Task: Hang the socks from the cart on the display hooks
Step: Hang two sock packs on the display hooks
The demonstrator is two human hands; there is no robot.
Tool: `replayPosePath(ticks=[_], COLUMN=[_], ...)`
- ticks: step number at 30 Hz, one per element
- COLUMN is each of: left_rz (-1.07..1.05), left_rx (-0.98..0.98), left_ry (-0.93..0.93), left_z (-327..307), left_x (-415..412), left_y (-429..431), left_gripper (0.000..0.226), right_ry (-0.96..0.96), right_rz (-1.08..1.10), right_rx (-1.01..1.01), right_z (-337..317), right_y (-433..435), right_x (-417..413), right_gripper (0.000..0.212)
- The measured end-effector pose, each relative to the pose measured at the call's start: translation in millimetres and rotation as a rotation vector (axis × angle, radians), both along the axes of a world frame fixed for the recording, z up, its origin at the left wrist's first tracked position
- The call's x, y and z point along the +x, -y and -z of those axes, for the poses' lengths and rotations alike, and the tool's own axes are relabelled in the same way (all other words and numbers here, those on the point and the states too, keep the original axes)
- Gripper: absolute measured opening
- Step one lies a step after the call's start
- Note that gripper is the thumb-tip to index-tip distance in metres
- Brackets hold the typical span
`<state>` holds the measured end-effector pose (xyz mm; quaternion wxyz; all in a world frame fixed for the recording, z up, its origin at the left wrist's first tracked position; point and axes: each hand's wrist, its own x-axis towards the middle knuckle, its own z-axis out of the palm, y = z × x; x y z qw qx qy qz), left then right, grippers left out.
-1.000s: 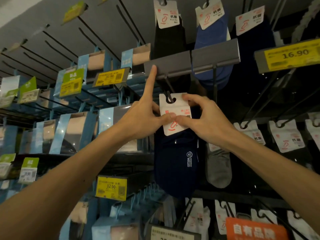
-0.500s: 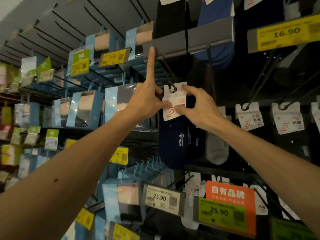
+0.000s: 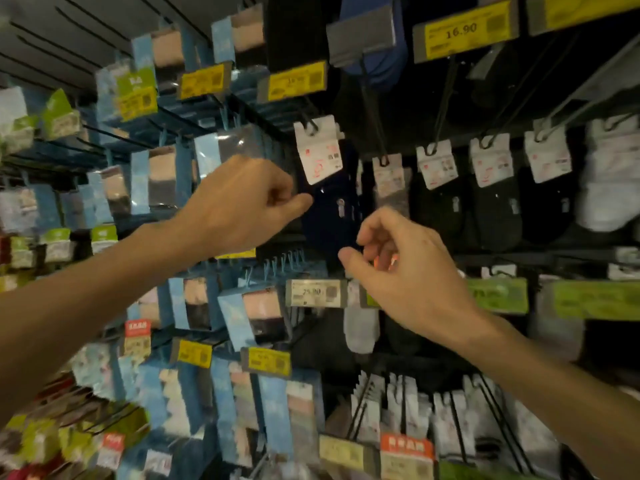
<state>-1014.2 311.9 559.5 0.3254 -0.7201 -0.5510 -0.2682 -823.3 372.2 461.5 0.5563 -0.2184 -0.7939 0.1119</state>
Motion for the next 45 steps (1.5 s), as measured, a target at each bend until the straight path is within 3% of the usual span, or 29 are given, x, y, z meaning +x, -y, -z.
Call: replayPosePath(ticks=[4, 8, 14, 20, 23, 31, 39, 45], left_rz=[0.003, 0.309, 0.606, 0.950, 0.956, 0.941, 0.896, 0.756], left_rx=[-0.128, -0.349, -0.719, -0.895, -0.997, -1.231, -1.521, -1.591], left_ry=[-0.210, -0.348, -0.190, -0.079, -0.104, -0.089, 0.145, 0.280], left_z=[48.6, 152.0, 309.7, 409.3, 441.3, 508.6, 570.5, 604.6], left_x=[17.5, 71.0, 201.0, 365.8, 462.5, 688.4, 844.7, 946.7], left_y=[39.5, 49.1, 58.3, 96.3, 121.3, 176.2, 184.6, 139.7], left_gripper=[0.037, 0.029, 0.048, 0.018, 0.029, 0.045, 0.015, 0.040], right_ry=[0.048, 0.053, 0.051, 0.151, 0.122, 0.003, -0.178, -0.296], right_rz=[0.037, 0.290, 0.708, 1.008, 1.180, 1.428, 1.515, 1.546], right_rx=[-0.101, -0.336, -0.666, -0.891, -1.017, -1.207, -1.384, -1.489], right_z=[87.3, 209.8, 320.7, 370.4, 388.9, 430.6, 466.9, 485.8], right_y=[49.1, 113.0, 221.7, 314.8, 361.6, 432.1, 449.5, 424.2], right_x=[29.6, 101.4, 215.2, 334.6, 402.8, 588.9, 734.2, 816.9], right_gripper=[0.023, 0.027, 0.027, 0.043, 0.023, 0.020, 0.031, 0.047])
